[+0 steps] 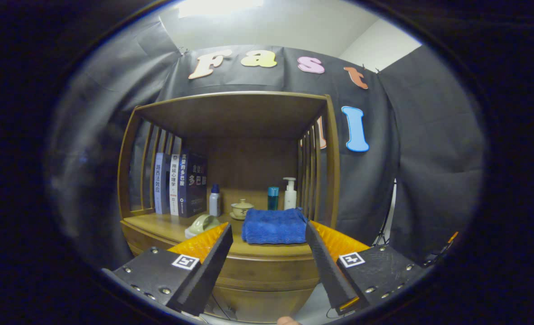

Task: Pull open the drawer, take out the items inside it, and place them on the countertop above the cabinet.

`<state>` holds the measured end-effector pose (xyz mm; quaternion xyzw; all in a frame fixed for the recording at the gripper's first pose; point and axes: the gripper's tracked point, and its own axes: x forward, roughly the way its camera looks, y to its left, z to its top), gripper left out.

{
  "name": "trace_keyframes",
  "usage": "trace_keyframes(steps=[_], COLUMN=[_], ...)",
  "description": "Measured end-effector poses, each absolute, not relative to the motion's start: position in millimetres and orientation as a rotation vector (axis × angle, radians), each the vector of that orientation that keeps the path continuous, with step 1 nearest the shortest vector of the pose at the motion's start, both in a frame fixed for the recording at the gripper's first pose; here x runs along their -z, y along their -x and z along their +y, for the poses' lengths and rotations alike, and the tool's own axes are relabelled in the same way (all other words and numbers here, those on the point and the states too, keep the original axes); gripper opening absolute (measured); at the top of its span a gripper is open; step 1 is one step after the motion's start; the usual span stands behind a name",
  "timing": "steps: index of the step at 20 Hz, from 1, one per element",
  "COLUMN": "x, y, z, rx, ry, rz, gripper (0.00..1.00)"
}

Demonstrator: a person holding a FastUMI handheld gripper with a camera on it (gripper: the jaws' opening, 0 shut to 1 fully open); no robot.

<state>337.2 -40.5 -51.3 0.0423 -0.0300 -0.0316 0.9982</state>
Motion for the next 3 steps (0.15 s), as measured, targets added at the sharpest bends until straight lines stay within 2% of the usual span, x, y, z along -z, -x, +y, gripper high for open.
trace_keyframes(steps=[3], x=[61], y=[-355], z=[-72], rx=[0.03], ry=[-0.138], rz=[-0.048], gripper=[0.97])
